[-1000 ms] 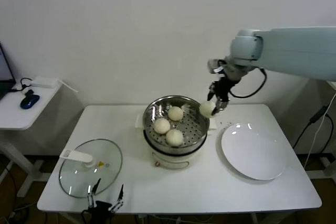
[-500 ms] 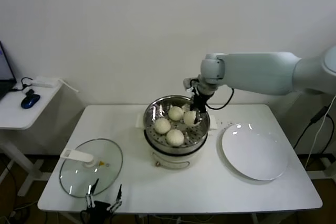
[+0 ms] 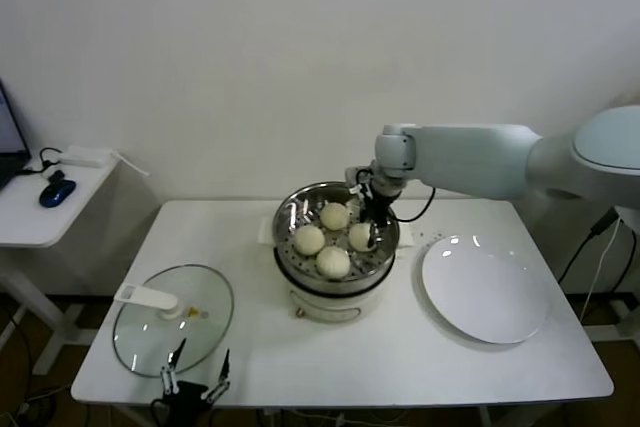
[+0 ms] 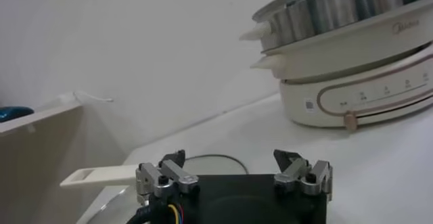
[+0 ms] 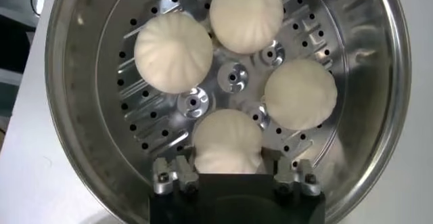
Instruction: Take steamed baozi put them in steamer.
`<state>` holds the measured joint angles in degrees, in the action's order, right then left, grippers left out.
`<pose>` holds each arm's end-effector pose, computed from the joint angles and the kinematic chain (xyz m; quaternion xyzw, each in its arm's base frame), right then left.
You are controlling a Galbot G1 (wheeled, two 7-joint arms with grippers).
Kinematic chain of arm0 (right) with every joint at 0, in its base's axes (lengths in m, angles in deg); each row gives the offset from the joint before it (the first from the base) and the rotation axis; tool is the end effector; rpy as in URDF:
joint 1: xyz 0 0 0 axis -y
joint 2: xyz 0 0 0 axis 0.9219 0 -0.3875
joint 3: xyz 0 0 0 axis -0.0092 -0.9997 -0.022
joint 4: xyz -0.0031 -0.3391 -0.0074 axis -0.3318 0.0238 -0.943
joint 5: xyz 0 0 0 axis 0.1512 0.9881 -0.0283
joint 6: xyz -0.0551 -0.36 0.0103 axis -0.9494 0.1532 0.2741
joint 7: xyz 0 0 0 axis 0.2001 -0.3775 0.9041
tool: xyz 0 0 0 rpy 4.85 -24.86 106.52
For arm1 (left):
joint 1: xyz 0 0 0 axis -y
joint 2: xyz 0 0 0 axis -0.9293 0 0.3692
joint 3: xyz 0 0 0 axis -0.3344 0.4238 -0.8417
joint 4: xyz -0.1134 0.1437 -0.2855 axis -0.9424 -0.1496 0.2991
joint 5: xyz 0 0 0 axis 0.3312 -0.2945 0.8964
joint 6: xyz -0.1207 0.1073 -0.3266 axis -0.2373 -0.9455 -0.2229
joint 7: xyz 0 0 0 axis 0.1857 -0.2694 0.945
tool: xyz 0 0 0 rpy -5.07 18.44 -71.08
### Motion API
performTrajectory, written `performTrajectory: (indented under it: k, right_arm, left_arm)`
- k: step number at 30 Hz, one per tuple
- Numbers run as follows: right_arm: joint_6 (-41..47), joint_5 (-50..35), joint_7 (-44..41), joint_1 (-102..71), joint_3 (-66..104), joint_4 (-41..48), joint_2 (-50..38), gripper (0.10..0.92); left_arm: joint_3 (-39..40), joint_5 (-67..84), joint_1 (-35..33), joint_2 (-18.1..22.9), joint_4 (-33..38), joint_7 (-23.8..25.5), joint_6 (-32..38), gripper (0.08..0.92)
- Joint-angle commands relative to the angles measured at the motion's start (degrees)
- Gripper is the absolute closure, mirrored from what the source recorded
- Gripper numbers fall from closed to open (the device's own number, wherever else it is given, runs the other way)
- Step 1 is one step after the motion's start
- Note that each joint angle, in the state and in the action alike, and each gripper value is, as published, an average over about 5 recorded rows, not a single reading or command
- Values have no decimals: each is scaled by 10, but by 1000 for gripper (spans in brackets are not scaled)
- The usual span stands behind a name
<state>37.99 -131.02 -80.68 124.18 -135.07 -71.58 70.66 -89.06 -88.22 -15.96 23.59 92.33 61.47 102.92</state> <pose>0.5868 0.0747 -0.1017 0.5371 -0.5056 0.5567 0.3821 0.1146 0.0605 -0.4318 -0.0343 -0.9823 -0.1740 0.0608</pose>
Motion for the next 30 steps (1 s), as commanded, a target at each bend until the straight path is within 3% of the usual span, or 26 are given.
performTrajectory:
  k: [1,5,8,11,15,19,22,26,30]
  right_arm:
    - [-15,-69,-35,83,-28,-39,-28,332]
    - [-40,-94,-78,191,-77,-69,-70,230]
    - [-36,-123,-54,245,-92,-100,-120,206]
    - [-20,-160,49,254,-71,-168,-207,203]
    - [-7,-155,268,161,39,-294,-361,203]
    - [26,-97,439,-118,316,-409,-504,203]
    - [44,-52,507,-449,630,-484,-562,203]
    - [-7,49,551,-926,1067,-541,-548,203]
    - [-103,138,563,-1213,1302,-555,-446,203]
  left_arm:
    - [0,1,-4,-2,7,2,-2,177]
    - [4,-1,-8,-2,9,3,0,177]
    - [7,-2,-10,-1,12,3,-1,177]
    - [10,-1,-11,-1,17,2,-3,177]
    - [16,-4,-10,-3,20,3,-8,177]
    - [22,-13,-9,-6,27,6,-13,177]
    - [25,-18,-8,-5,30,8,-18,177]
    - [29,-27,-6,-2,35,11,-24,177]
    - [33,-33,-8,3,40,13,-26,177]
